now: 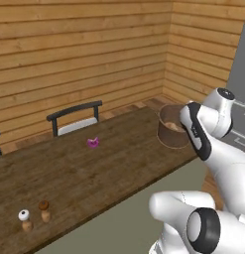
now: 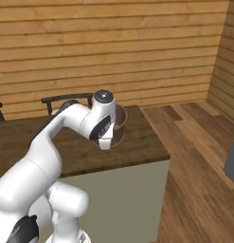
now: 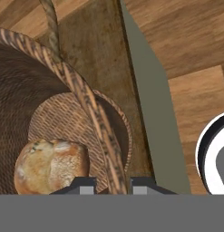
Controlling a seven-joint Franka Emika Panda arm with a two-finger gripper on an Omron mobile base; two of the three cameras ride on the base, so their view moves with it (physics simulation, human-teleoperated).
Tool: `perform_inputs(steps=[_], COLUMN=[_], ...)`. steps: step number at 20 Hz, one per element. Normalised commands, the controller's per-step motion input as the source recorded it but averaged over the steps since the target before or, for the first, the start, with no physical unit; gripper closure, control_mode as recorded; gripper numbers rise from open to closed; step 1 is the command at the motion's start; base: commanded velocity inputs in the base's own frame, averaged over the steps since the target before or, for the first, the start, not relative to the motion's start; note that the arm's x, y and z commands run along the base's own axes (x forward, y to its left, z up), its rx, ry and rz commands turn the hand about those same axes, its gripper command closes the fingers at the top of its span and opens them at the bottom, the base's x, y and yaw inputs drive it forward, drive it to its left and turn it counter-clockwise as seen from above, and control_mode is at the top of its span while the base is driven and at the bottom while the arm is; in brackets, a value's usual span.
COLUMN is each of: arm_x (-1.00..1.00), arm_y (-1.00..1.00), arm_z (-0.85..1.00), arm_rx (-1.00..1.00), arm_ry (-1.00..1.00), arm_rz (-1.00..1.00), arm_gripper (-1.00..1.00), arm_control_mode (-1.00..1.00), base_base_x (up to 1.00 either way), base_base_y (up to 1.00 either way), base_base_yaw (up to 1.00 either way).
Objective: Open the cabinet, pick up the bread from the cabinet and place it in the basket. Then move the basket to the dining counter.
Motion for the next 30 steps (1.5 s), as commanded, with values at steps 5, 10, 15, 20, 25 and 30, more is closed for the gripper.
perform_inputs(steps=[5, 10, 15, 20, 25, 30], arm_x=[0.0, 0.2, 1.0, 1.0, 0.98, 0.99], arm_y=[0.0, 0.0, 0.25, 0.43, 0.33, 0.1], arm_z=[0.0, -0.02, -0.37, -0.47, -0.43, -0.45], arm_rx=[0.0, 0.0, -0.08, 0.0, 0.05, 0.04], arm_ry=[0.0, 0.0, 0.0, 0.05, 0.12, 0.08], arm_rz=[0.0, 0.0, 0.0, 0.09, 0.1, 0.05], arm_gripper=[1.0, 1.0, 1.0, 1.0, 1.0, 1.0], arm_control_mode=[1.0, -1.0, -1.0, -1.0, -1.0, -1.0], base_base_x=[0.0, 0.11, 0.0, 0.0, 0.0, 0.0], base_base_y=[0.0, 0.0, 0.0, 0.0, 0.0, 0.0], base_base_yaw=[0.0, 0.0, 0.0, 0.0, 0.0, 0.0])
